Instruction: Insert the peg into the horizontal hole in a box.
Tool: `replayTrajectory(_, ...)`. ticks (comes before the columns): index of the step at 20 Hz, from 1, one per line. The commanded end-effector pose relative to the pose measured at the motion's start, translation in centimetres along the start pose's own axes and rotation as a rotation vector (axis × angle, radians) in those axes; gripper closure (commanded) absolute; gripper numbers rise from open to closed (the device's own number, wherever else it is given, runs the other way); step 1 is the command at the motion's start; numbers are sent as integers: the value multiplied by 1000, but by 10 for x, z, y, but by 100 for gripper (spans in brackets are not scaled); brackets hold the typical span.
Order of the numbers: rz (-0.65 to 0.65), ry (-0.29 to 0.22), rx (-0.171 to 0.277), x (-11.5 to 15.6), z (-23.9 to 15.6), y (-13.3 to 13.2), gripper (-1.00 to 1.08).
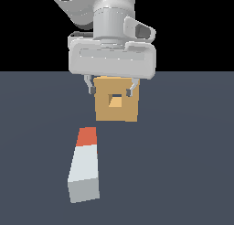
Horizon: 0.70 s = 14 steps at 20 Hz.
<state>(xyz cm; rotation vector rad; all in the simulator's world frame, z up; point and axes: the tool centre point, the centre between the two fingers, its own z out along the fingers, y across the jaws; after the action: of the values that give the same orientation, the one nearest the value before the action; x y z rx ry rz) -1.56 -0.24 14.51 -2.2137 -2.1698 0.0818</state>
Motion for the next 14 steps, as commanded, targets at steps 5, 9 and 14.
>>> replayTrajectory(5, -5, 0, -2, -3, 2, -1, -92)
replayTrajectory(9, -21, 0, -7, -13, 8, -6, -92)
replayTrajectory(14, -55, 0, -18, -34, 20, -14, -92)
